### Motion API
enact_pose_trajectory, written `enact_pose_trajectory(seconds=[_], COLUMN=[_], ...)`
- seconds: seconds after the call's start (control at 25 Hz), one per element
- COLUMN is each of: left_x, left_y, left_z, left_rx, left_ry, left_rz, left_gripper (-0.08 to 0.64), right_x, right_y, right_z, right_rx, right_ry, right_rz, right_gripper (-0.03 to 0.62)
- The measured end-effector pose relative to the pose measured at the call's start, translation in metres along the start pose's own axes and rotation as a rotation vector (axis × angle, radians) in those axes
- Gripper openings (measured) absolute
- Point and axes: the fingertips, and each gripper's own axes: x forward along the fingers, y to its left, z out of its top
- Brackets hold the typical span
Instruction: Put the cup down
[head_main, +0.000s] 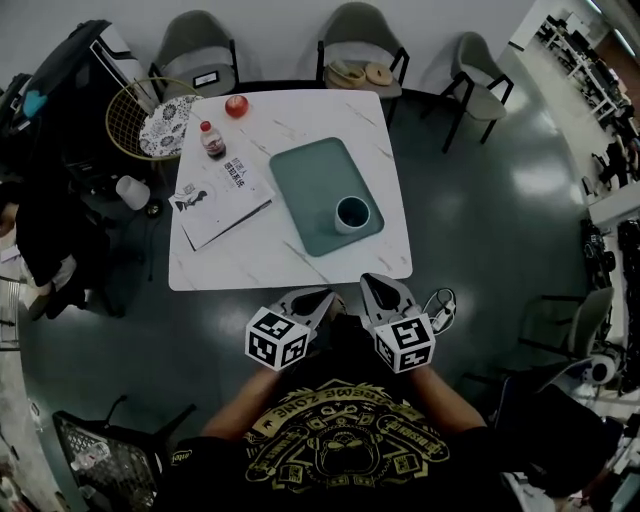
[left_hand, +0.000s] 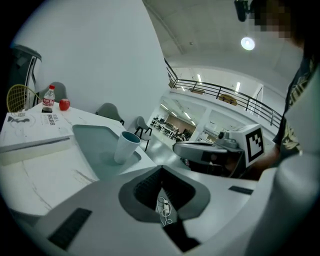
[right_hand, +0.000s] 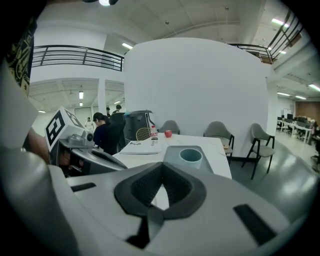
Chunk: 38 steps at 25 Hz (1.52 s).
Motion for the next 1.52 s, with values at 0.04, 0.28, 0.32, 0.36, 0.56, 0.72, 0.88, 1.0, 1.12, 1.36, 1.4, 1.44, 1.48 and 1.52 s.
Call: enact_pose_trajectory(seconds=[0.04,0.28,0.32,0.36,0.56,0.72,0.88,1.0,1.12,1.36,1.4,1.44,1.48,1.52], left_x=[-0.002,-0.012,-0.012,-0.013,-0.015,-0.02,-0.023,-0.023,-0.02,-0.003,0.0,0.002,0.004,0.005], left_y=[-0.002,-0.017,-0.021,-0.025,-0.042,-0.053,-0.057,-0.064,-0.076,-0.116,-0.125,-0.133,-0.142,-0.151], left_z=[-0.004,-0.018,-0.017,-0.015,0.0,0.012,0.018,0.019,0.018,0.011,0.009,0.008,0.007,0.006], left_rx=[-0.011,-0.049,-0.044,-0.037,0.009,0.038,0.05,0.058,0.071,0.094,0.099,0.106,0.112,0.116], left_ry=[-0.004,-0.025,-0.029,-0.035,-0.074,-0.12,-0.158,-0.174,-0.181,-0.177,-0.176,-0.178,-0.181,-0.186], left_rz=[-0.007,-0.039,-0.046,-0.052,-0.055,-0.03,0.025,0.062,0.089,0.13,0.135,0.14,0.146,0.155], left_gripper=[0.011,0.011,0.011,0.011,0.011,0.011,0.011,0.011,0.011,0.011,0.011,0.011,0.011,0.011], right_x=[-0.003,-0.027,-0.031,-0.035,-0.051,-0.061,-0.07,-0.08,-0.093,-0.13,-0.138,-0.146,-0.154,-0.162], right_y=[0.002,0.01,0.01,0.011,0.009,0.009,0.008,0.004,-0.004,-0.025,-0.03,-0.033,-0.037,-0.04], right_z=[-0.001,-0.002,-0.002,-0.002,0.002,0.008,0.009,0.006,0.002,-0.009,-0.012,-0.014,-0.016,-0.018], right_rx=[0.0,0.001,-0.001,-0.005,-0.006,-0.003,-0.001,0.006,0.025,0.026,0.025,0.024,0.023,0.023], right_ry=[0.002,0.011,0.013,0.014,0.006,-0.015,-0.038,-0.055,-0.074,-0.103,-0.105,-0.106,-0.108,-0.111], right_rz=[-0.004,-0.029,-0.034,-0.04,-0.067,-0.071,-0.061,-0.054,-0.051,-0.042,-0.04,-0.038,-0.035,-0.03], right_gripper=[0.008,0.008,0.008,0.008,0.008,0.008,0.008,0.008,0.008,0.008,0.008,0.008,0.008,0.008])
